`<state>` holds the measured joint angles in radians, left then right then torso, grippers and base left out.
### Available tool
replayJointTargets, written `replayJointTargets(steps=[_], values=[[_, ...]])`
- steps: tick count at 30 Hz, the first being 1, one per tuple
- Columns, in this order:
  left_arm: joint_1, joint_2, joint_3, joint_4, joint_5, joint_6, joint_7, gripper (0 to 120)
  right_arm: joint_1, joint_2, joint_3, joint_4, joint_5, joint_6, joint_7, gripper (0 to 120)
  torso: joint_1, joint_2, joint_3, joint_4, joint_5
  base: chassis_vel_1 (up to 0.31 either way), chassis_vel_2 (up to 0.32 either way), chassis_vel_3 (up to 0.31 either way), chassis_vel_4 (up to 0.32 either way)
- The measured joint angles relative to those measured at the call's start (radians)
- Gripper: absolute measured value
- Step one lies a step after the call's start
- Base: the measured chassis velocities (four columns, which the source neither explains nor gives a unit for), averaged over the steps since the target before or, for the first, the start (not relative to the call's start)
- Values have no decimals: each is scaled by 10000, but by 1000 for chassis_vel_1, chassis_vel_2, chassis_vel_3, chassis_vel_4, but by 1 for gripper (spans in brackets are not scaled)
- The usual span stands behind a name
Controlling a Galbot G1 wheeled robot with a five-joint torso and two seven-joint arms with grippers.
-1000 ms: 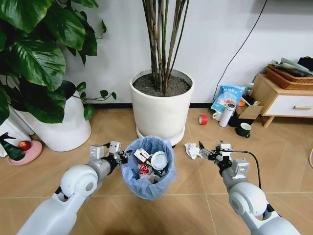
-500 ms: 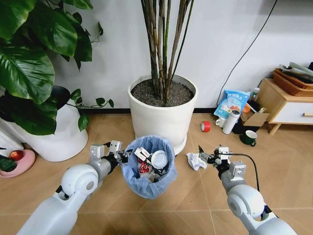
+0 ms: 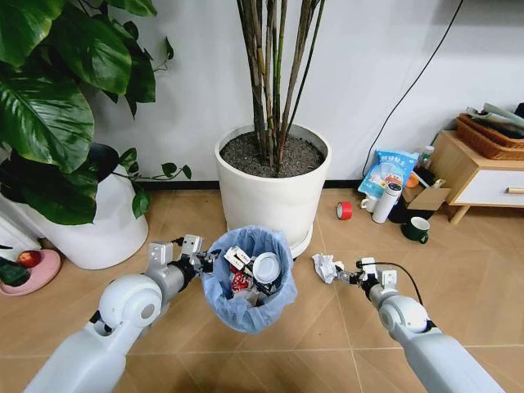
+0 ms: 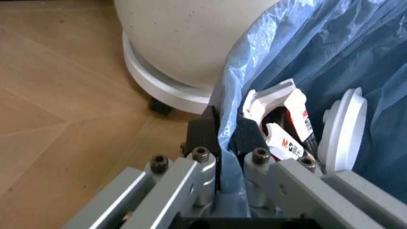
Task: Pick up the trash bin and place the garbage on the floor into it.
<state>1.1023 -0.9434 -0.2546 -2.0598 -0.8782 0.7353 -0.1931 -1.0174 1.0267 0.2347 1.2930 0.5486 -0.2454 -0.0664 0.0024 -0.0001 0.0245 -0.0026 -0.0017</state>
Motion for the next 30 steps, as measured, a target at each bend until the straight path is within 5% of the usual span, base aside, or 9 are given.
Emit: replayJointTargets(steps=[8,30], values=[[-142,-39,131,206,17,0,163,0,1012,14,-664,-2001,-543,440,-1551,100,0,0,0,-1,-2,0,0,0,0],[-304,-186,332,527,131,0,412,0,2965,1748,-1044,-5104,-1556,1482,-2209,100,0,0,0,2,-3,0,0,0,0]])
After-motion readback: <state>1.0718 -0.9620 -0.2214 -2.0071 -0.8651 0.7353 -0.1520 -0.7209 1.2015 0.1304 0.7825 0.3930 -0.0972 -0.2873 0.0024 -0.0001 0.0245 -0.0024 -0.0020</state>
